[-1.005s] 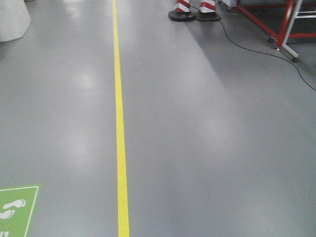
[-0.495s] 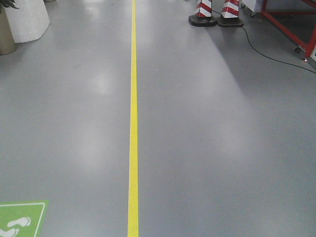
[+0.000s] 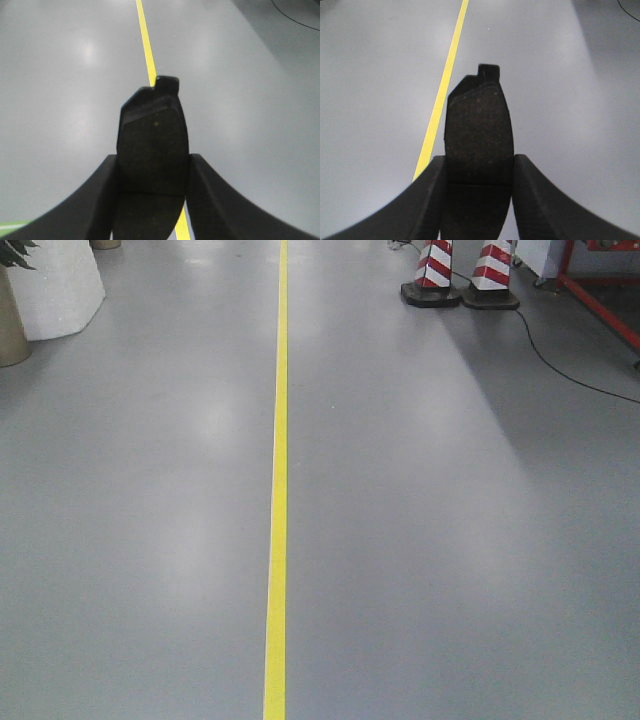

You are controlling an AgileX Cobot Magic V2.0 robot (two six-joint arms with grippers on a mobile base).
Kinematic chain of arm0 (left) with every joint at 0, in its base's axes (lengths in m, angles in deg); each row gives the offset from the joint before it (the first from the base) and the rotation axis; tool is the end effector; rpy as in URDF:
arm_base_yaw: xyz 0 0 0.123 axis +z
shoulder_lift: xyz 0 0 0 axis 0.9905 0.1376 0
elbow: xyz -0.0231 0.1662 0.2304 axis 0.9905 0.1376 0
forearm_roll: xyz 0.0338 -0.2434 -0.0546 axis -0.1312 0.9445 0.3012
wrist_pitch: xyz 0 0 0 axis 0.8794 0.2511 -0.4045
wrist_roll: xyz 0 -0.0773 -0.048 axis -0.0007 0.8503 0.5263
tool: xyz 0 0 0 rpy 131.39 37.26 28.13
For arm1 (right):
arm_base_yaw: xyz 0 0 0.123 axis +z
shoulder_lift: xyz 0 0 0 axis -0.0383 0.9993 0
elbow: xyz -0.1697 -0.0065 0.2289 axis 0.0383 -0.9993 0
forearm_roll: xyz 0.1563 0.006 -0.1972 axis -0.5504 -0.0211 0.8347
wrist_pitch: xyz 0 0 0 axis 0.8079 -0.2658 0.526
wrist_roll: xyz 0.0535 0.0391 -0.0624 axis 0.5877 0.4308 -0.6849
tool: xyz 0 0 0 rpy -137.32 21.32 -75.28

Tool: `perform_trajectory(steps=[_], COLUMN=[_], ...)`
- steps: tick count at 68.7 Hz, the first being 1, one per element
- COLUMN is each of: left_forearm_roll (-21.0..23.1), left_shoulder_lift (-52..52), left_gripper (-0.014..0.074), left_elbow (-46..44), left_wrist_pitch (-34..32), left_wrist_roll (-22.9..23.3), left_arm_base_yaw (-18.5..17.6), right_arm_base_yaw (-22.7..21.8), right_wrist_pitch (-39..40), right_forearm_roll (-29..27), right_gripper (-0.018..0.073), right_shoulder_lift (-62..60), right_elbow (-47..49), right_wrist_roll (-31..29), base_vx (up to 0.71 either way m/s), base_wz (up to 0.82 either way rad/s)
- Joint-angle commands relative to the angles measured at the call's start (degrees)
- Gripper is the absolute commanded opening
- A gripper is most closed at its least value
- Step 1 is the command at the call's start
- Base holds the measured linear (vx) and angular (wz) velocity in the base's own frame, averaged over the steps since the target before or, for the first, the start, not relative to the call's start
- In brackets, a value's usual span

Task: Move and align brake pads A on conveyor
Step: 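Drive the base along the yellow floor line past the cones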

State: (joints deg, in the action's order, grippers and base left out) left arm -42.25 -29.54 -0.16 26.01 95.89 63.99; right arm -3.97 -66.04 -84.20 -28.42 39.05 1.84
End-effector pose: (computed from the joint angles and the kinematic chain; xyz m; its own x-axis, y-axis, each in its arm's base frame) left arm 0.0619 -0.0014 0.2724 -0.4702 -0.0244 -0.8822 0.0597 0.9965 -0.0594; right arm 0.0628 0.0099 0.2681 -0.4835 -0.0420 -0.8743 -0.1101 0.9938 0.0132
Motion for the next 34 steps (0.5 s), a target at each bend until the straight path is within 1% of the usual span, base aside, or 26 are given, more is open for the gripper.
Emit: perform_trajectory(steps=[1,19,34], left_forearm_roll=[-0.72,-0.72,-0.72], left_shoulder_lift=[0.61,0.61,0.61], left_gripper=[-0.0006,-0.0006,-0.0006], left_elbow=[-1.63,-1.63,-1.63], left_wrist_pitch=[-4.84,-4.84,-4.84], left_wrist_roll=[0.04,0.04,0.04], left_arm_base_yaw=[-0.01,-0.01,-0.01], right_arm_base_yaw=[-0.43,-0.43,-0.43], right_wrist_pitch=[5.02,5.02,5.02], right_forearm_roll=[-0.68,-0.68,-0.68], right_gripper=[-0.0011,-0.0011,-0.0011], right_shoulder_lift=[0.43,0.43,0.43], right_elbow=[1.84,1.84,1.84], right_wrist_roll=[-0.37,-0.37,-0.37], base_vx=[0.57,0.61,0.66], base_wz=[0.04,0.02,0.0])
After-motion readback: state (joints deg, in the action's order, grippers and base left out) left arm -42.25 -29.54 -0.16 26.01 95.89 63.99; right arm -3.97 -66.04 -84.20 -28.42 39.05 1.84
